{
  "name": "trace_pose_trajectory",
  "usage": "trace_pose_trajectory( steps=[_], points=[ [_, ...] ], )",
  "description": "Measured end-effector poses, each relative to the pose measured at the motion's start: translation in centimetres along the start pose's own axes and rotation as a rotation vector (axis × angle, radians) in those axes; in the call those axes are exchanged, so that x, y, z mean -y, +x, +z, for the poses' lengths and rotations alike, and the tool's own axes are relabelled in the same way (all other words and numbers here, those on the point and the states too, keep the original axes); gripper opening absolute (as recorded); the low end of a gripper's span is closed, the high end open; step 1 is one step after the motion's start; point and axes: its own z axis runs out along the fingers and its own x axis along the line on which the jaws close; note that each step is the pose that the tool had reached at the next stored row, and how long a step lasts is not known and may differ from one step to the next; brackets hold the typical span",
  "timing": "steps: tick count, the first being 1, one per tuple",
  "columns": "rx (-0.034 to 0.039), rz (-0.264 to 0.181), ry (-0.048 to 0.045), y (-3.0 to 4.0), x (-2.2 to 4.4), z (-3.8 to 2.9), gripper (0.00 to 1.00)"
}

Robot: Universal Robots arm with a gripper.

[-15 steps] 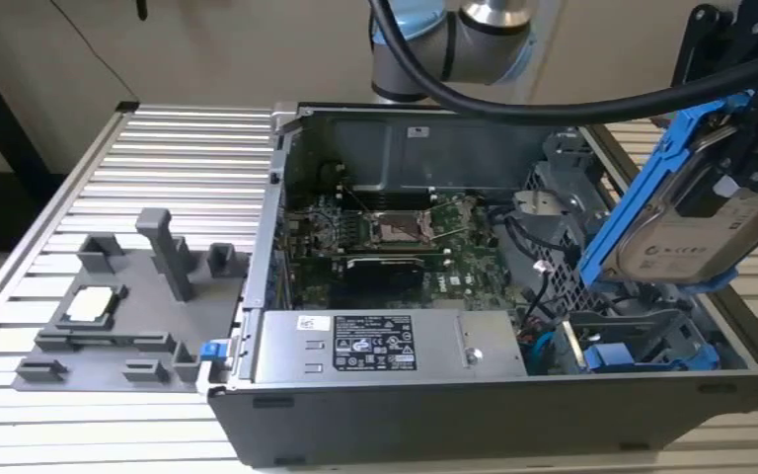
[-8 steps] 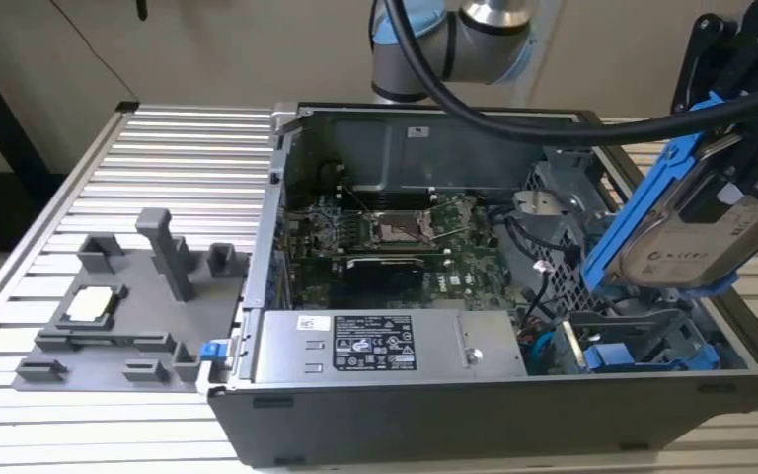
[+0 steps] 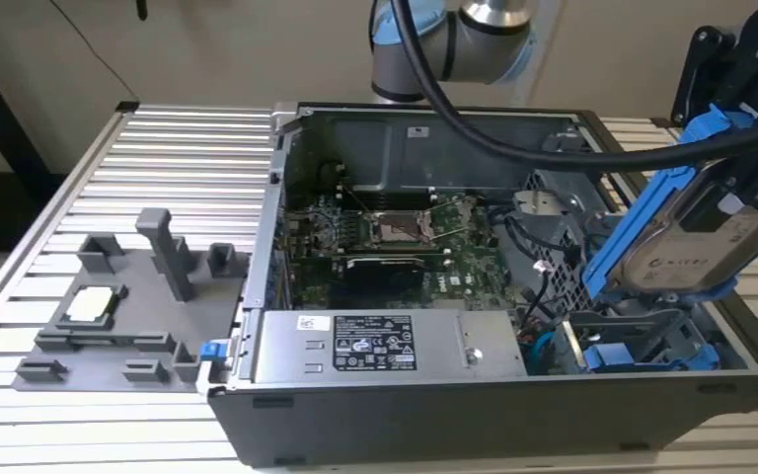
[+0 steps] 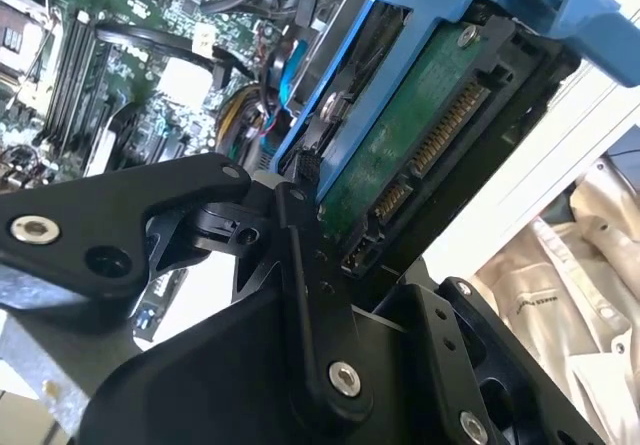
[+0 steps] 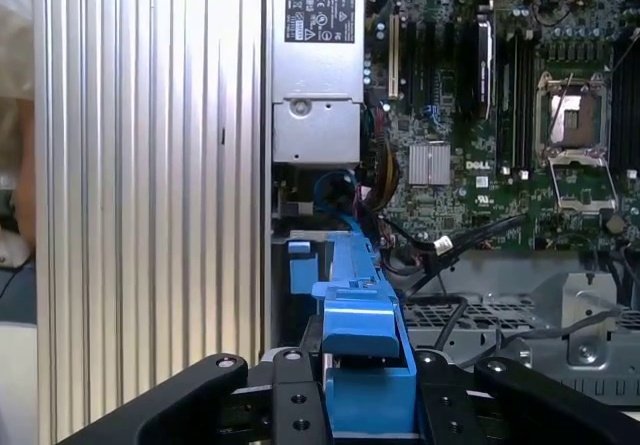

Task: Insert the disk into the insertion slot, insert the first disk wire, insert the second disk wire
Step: 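Insert the disk into the insertion slot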

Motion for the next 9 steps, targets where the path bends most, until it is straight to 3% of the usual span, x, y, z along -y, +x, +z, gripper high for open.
trace_pose_trajectory(
  steps=[9],
  points=[
    [-0.0006, -0.015, 0.0008, 0.2, 0.37, 0.76, 0.33]
  ],
)
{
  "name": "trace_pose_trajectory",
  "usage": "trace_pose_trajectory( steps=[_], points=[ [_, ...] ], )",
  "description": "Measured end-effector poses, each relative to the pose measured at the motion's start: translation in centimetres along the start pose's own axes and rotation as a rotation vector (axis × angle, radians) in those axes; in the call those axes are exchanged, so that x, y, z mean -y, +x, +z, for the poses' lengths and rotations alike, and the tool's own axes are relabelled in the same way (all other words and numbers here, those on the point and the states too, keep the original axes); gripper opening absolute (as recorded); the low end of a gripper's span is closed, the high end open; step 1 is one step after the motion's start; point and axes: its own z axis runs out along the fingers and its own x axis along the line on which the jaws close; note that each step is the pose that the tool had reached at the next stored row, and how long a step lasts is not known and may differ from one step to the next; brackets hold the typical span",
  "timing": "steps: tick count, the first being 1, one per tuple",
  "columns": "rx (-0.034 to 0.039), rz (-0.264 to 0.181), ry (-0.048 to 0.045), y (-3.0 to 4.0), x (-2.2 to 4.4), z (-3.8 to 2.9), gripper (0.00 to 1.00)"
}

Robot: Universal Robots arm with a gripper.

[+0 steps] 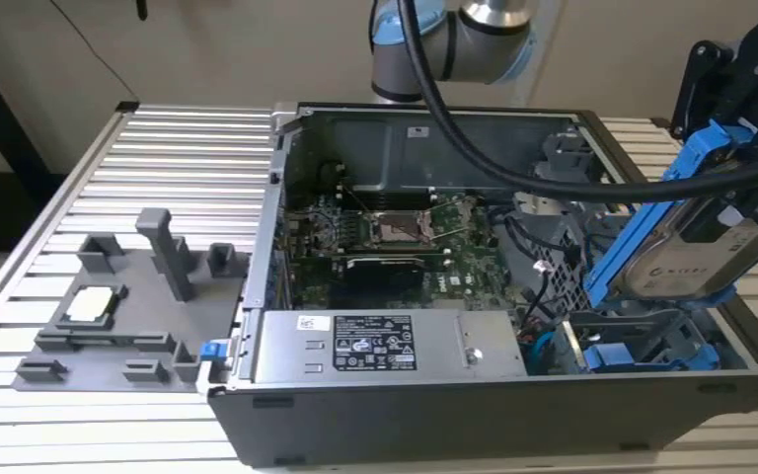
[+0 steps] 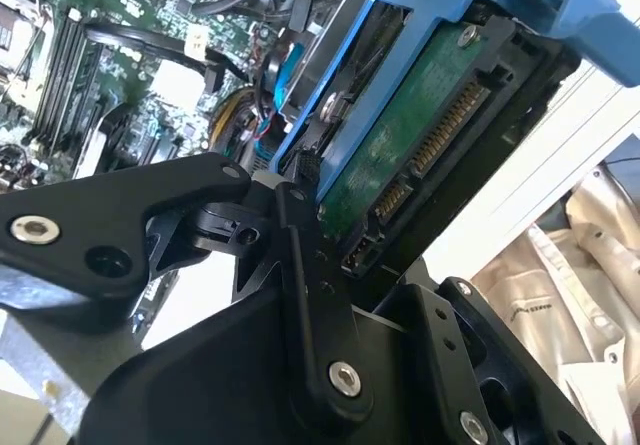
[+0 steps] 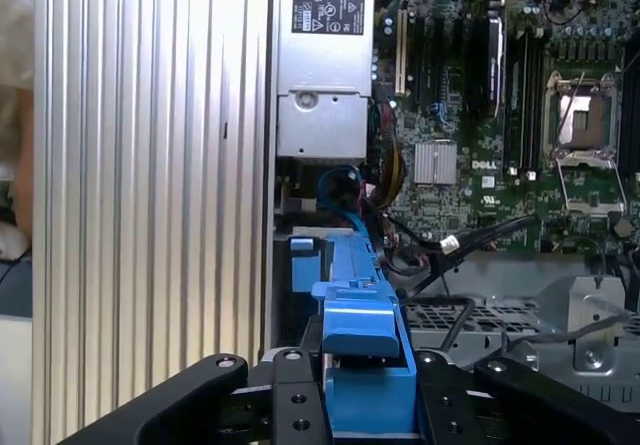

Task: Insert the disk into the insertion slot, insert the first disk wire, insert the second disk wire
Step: 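Insert the disk into the insertion slot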

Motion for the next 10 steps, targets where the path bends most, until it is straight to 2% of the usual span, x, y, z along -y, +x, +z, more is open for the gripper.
trace_pose_trajectory(
  steps=[10],
  points=[
    [0.0, -0.004, 0.0, 0.01, 0.46, 0.95, 0.33]
  ],
)
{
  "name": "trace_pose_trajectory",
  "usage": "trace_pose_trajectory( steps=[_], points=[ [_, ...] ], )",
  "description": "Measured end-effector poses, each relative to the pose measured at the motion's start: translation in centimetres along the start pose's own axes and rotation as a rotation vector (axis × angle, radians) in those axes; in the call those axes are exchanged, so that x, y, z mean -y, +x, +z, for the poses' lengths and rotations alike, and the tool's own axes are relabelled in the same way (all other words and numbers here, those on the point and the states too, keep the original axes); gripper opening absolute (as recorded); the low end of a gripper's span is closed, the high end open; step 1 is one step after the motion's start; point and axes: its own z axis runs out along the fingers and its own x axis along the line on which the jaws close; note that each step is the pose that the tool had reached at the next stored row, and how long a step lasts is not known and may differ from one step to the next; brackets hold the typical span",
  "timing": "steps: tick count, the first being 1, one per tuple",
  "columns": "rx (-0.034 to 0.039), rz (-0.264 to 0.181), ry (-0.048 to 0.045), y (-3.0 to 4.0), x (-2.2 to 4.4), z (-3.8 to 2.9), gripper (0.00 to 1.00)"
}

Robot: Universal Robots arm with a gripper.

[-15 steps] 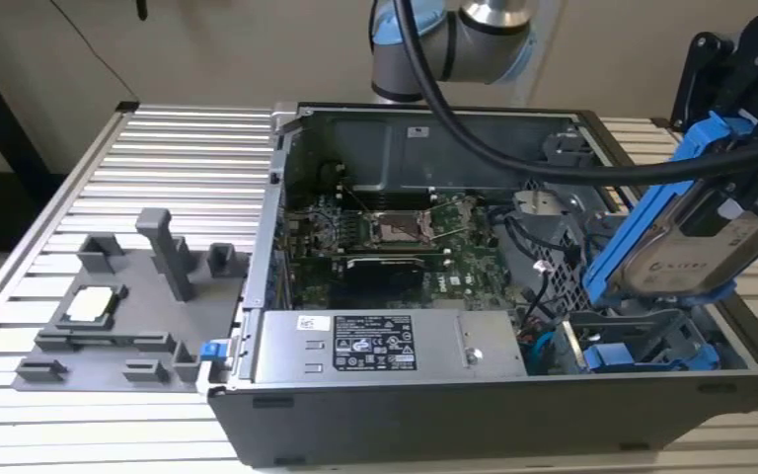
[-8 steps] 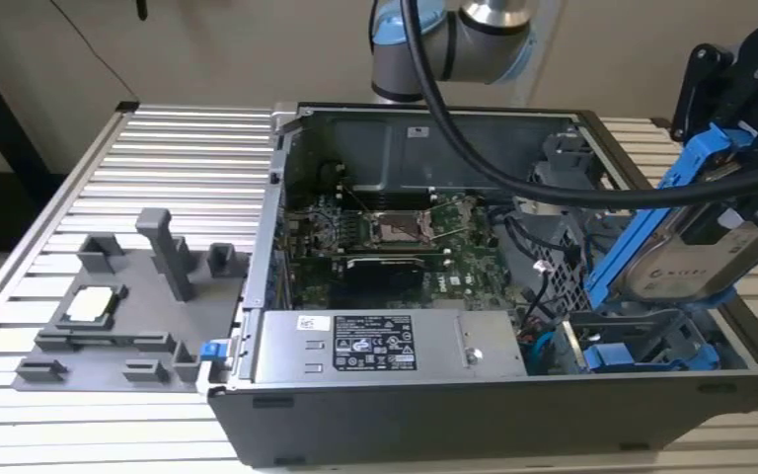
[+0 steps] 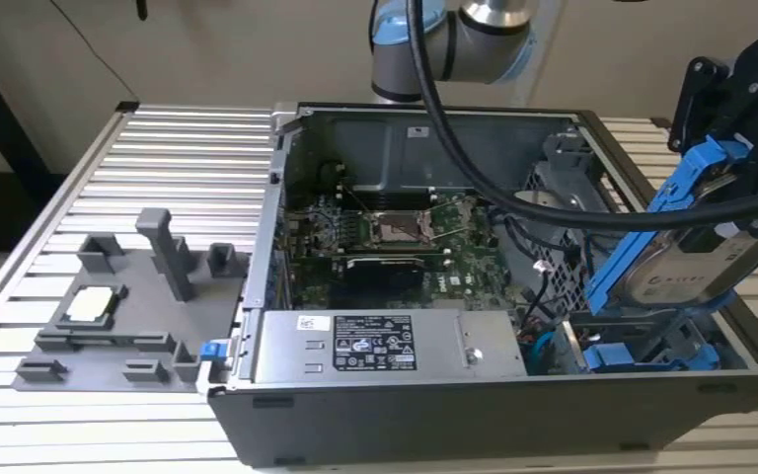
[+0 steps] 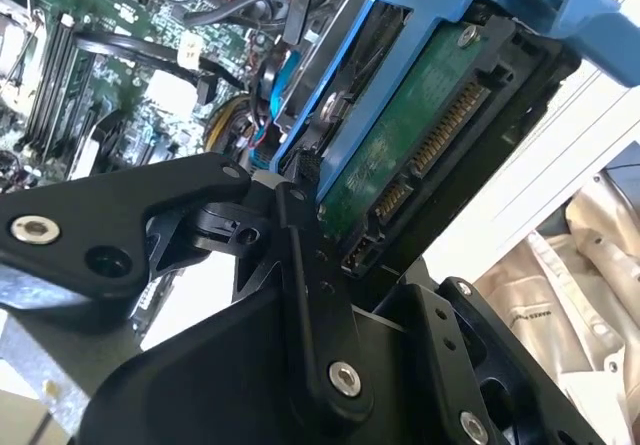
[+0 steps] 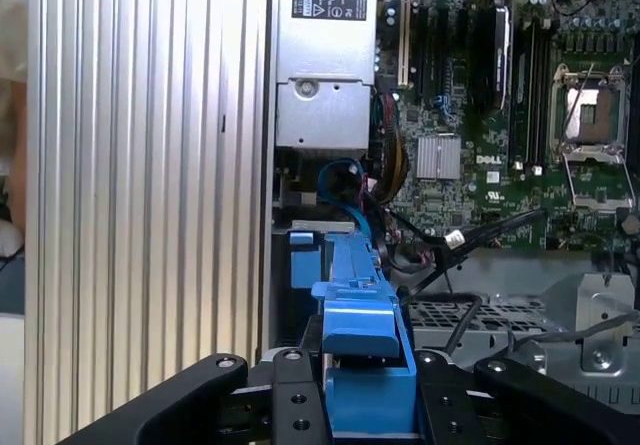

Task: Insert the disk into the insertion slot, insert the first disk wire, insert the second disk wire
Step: 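Insert the disk into the insertion slot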

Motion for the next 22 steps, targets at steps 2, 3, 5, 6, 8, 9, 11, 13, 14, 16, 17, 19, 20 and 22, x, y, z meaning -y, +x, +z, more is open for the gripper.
trace_pose_trajectory(
  steps=[2, 3, 5, 6, 8, 9, 11, 13, 14, 16, 17, 19, 20, 22],
  points=[
    [0.0002, -0.001, 0.0, 0.0, 0.05, 0.19, 0.33],
    [0.0001, -0.001, 0.0, 0.0, 0.07, 0.28, 0.33],
    [0.0005, -0.001, 0.0, 0.01, 0.13, 0.51, 0.33],
    [0.0008, -0.001, 0.0, 0.01, 0.16, 0.63, 0.33],
    [0.0013, -0.001, 0.0001, 0.02, 0.22, 0.88, 0.33],
    [0.0016, -0.001, 0.0, 0.03, 0.25, 1.0, 0.33],
    [0.0022, -0.001, 0.0001, 0.04, 0.32, 1.23, 0.33],
    [0.0028, -0.001, 0.0001, 0.05, 0.39, 1.46, 0.33],
    [0.0032, -0.001, 0.0001, 0.06, 0.42, 1.58, 0.33],
    [0.0044, -0.001, 0.0001, 0.07, 0.46, 1.82, 0.33],
    [0.0048, -0.001, 0.0001, 0.07, 0.47, 1.93, 0.33],
    [0.0057, -0.001, 0.0001, 0.07, 0.49, 2.17, 0.33],
    [0.0058, -0.001, 0.0001, 0.07, 0.5, 2.28, 0.33],
    [0.0061, 0.0, 0.0002, 0.08, 0.51, 2.53, 0.33]
  ],
)
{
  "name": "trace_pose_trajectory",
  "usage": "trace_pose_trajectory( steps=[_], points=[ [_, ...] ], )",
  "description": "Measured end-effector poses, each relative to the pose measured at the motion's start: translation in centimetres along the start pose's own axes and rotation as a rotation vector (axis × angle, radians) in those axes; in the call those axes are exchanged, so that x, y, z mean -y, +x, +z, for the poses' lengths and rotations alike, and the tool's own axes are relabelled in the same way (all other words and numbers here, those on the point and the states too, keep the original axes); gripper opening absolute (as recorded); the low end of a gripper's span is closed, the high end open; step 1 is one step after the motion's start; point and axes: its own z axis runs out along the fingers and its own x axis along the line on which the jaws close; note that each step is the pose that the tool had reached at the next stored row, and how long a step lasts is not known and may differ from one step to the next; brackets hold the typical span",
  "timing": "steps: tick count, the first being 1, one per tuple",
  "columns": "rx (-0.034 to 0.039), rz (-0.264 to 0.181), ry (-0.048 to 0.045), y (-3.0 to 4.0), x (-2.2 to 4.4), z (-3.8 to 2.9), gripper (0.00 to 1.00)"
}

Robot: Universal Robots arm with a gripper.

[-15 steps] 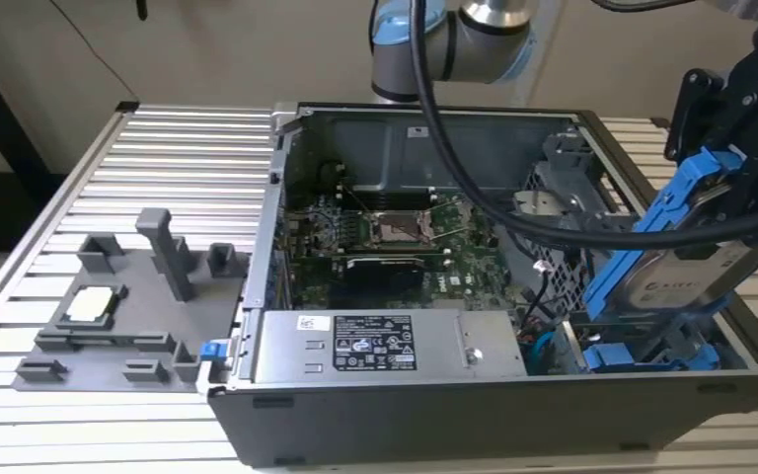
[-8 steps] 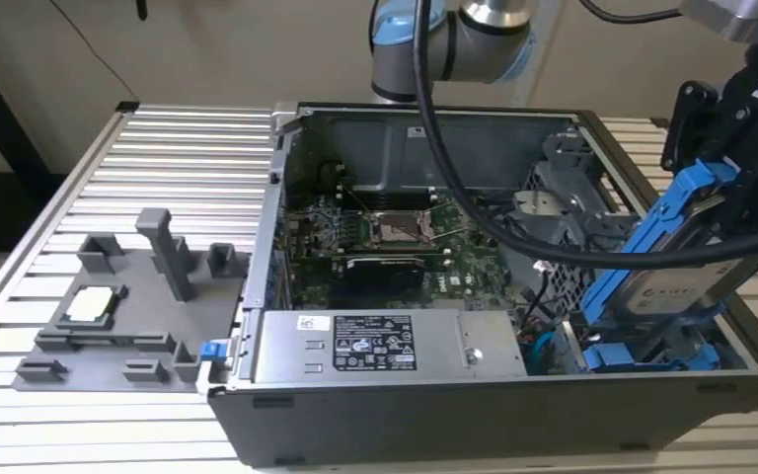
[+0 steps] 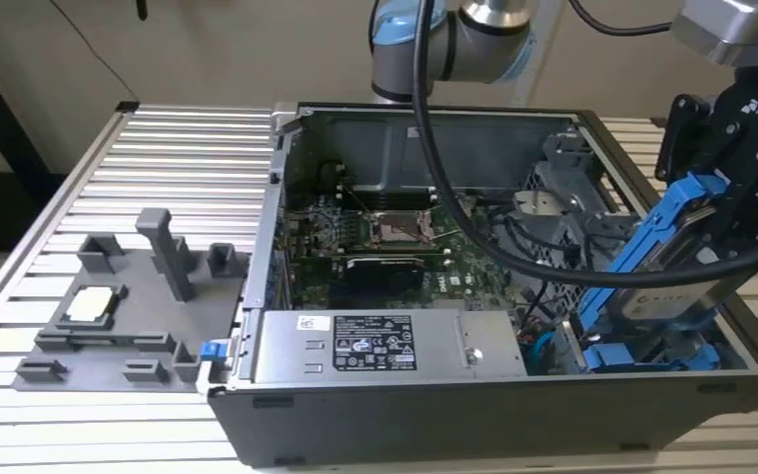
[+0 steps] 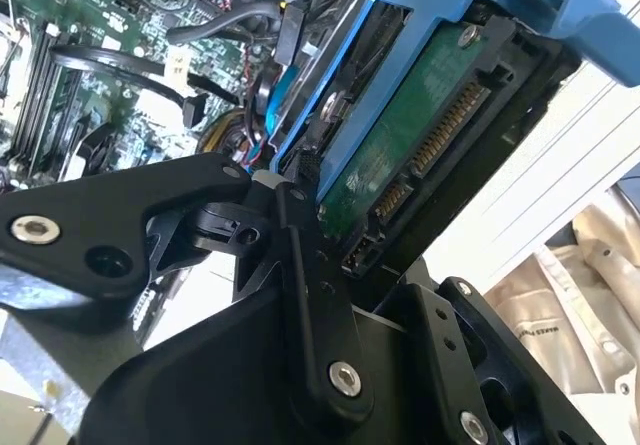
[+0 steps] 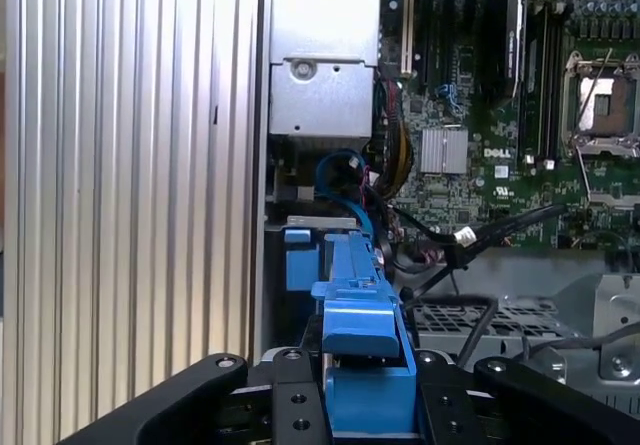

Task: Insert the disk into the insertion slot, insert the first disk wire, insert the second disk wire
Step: 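Insert the disk into the insertion slot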

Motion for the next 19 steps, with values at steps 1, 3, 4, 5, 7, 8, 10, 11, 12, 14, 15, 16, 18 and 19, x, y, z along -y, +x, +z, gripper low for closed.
trace_pose_trajectory(
  steps=[1, 3, 4, 5, 7, 8, 10, 11, 12, 14, 15, 16, 18, 19],
  points=[
    [0.0, 0.0, 0.0, 0.0, 0.0, 0.12, 0.33],
    [0.0, 0.001, 0.0, 0.0, 0.01, 0.34, 0.33],
    [0.0, 0.001, 0.0, 0.0, 0.01, 0.46, 0.33],
    [-0.0001, 0.001, 0.0, 0.0, 0.02, 0.57, 0.33],
    [0.0001, 0.002, 0.0, 0.01, 0.03, 0.8, 0.33],
    [0.0, 0.002, 0.0, 0.01, 0.03, 0.9, 0.33],
    [0.0, 0.002, 0.0, 0.02, 0.04, 1.12, 0.33],
    [0.0001, 0.002, 0.0, 0.02, 0.04, 1.23, 0.33],
    [0.0001, 0.003, 0.0, 0.02, 0.04, 1.34, 0.33],
    [0.0001, 0.004, 0.0, 0.04, 0.05, 1.54, 0.33],
    [0.0002, 0.004, 0.0, 0.05, 0.05, 1.64, 0.33],
    [-0.0002, 0.004, 0.0002, 0.06, 0.06, 1.73, 0.33],
    [0.0002, 0.005, 0.0, 0.1, 0.1, 1.98, 0.33],
    [0.0002, 0.005, -0.0001, 0.12, 0.11, 2.11, 0.33]
  ],
)
